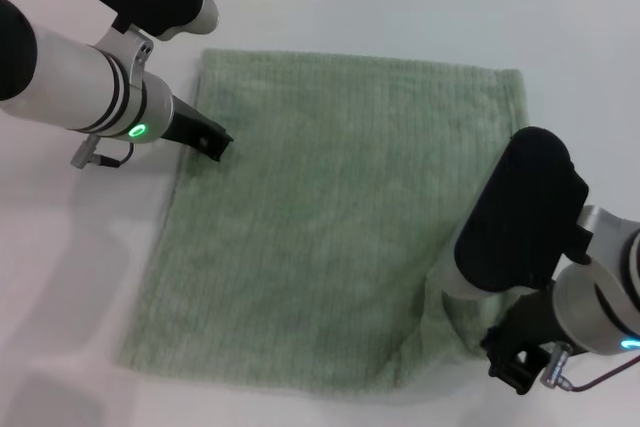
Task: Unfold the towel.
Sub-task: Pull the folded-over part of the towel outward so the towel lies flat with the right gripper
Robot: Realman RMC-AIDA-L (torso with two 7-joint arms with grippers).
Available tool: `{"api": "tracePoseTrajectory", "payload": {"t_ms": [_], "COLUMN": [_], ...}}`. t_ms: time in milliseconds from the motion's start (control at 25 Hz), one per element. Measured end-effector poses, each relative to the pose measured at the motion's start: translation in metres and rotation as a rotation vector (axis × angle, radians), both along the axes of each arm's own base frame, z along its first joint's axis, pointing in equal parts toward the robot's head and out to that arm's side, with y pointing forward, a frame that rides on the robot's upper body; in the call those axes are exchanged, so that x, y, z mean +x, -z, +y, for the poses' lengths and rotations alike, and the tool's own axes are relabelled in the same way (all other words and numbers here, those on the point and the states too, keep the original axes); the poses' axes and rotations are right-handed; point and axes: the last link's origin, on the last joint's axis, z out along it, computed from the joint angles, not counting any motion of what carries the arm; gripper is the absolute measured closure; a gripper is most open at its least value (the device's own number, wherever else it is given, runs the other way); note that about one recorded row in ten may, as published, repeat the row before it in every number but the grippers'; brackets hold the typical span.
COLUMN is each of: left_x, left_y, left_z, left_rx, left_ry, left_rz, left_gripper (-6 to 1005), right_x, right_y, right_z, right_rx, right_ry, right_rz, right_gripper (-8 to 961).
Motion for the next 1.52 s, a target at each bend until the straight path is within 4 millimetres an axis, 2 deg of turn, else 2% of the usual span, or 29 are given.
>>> {"api": "tracePoseTrajectory", "payload": {"t_ms": [400, 680, 1040, 1160, 1280, 1520], "left_x": [0.000, -0.004, -0.004, -0.003, -0.004, -0.005], "left_y": [0.000, 0.000, 0.001, 0.001, 0.001, 0.001], "left_z": [0.001, -0.001, 0.000, 0.000, 0.000, 0.000], "left_rx": [0.001, 0.002, 0.004, 0.004, 0.004, 0.000], "left_ry": [-0.002, -0.014, -0.015, -0.014, -0.015, -0.019], "left_rz": [0.000, -0.001, -0.003, -0.002, -0.002, 0.001], "left_gripper": [1000, 1000, 1000, 1000, 1000, 1000], "right_x": [-0.009, -0.012, -0.010, -0.010, -0.008, -0.002], "right_y": [-0.011, -0.007, -0.006, -0.006, 0.002, 0.010], "right_z": [-0.010, -0.024, -0.031, -0.038, -0.055, -0.067], "right_rx": [0.003, -0.044, -0.062, -0.087, -0.152, -0.201], "right_ry": [-0.046, -0.052, -0.033, -0.028, -0.038, -0.043], "right_rz": [-0.007, -0.029, -0.038, -0.043, -0.057, -0.084], "right_gripper": [953, 953, 953, 953, 947, 931]}}
